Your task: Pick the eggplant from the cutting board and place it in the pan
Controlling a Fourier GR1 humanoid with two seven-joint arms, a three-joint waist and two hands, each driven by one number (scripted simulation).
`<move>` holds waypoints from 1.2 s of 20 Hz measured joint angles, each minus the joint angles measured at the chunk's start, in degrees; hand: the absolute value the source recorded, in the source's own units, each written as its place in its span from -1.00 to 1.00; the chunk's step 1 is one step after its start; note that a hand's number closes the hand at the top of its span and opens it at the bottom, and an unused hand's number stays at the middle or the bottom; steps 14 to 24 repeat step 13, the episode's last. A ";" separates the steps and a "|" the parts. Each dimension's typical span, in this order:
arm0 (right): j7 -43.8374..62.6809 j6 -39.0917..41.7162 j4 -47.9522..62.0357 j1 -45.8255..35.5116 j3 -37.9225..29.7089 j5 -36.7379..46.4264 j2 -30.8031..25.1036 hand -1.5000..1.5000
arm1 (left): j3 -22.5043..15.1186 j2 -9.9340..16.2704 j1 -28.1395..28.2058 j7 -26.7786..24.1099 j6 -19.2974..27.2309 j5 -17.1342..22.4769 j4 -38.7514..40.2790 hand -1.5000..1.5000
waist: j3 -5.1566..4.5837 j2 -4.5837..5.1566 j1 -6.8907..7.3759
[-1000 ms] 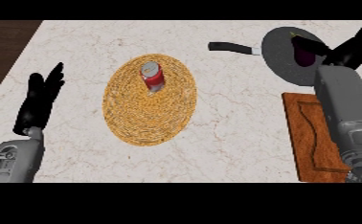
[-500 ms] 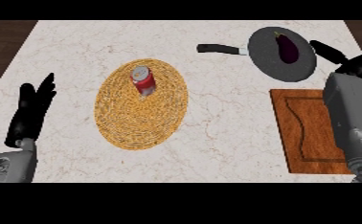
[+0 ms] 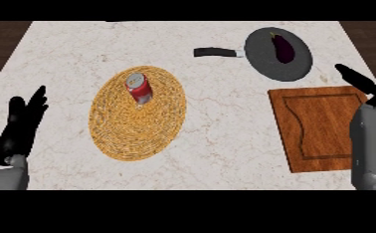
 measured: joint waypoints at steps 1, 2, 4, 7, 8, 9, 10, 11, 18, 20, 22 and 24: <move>1.06 1.56 -2.98 2.10 0.57 -0.16 0.58 -1.00 | 0.48 0.21 0.21 -0.13 -0.22 0.37 0.22 0.00 | -0.03 -0.08 -0.24; 2.29 3.29 -6.00 4.14 1.05 -0.32 0.87 -1.00 | 0.67 0.30 0.66 -0.03 -0.27 0.47 0.01 0.00 | -0.05 -0.18 -0.48; 3.84 6.44 -12.48 9.09 2.11 -0.82 2.72 -1.00 | 0.77 0.28 1.34 0.31 -0.29 0.55 -0.81 0.00 | -0.07 -0.29 -0.79; 7.22 11.84 -23.34 16.73 3.29 -1.83 4.33 -1.00 | 0.93 0.04 2.01 -0.41 -0.31 0.64 -0.73 0.00 | -0.08 -0.19 -0.90; 8.12 13.66 -27.10 19.54 3.40 -2.52 4.91 -1.00 | 1.00 0.14 1.99 -0.52 -0.39 0.65 -0.76 0.00 | -0.08 -0.14 -0.91; 9.41 15.19 -31.22 22.15 3.89 -2.82 5.89 -1.00 | 0.78 -0.09 1.92 -0.54 -0.30 0.48 -0.93 0.00 | -0.06 -0.07 -0.78; 10.72 16.11 -35.31 24.63 4.54 -2.73 7.13 -1.00 | 0.54 -0.35 1.65 -0.52 -0.18 0.28 -0.93 0.00 | -0.05 0.05 -0.52; 12.56 17.68 -39.53 26.97 4.91 -2.88 7.67 -1.00 | 0.65 -0.09 1.53 -0.38 -0.49 0.42 -1.10 0.00 | -0.03 0.12 -0.37; 14.60 20.07 -47.06 32.57 5.41 -3.85 9.43 -1.00 | 0.37 -0.38 0.94 0.05 -0.12 0.04 -1.44 0.00 | -0.01 0.26 -0.12; 14.60 20.07 -47.06 32.57 5.41 -3.85 9.43 -1.00 | 0.37 -0.38 0.94 0.05 -0.12 0.04 -1.44 0.00 | -0.01 0.26 -0.12; 14.60 20.07 -47.06 32.57 5.41 -3.85 9.43 -1.00 | 0.37 -0.38 0.94 0.05 -0.12 0.04 -1.44 0.00 | -0.01 0.26 -0.12; 14.60 20.07 -47.06 32.57 5.41 -3.85 9.43 -1.00 | 0.37 -0.38 0.94 0.05 -0.12 0.04 -1.44 0.00 | -0.01 0.26 -0.12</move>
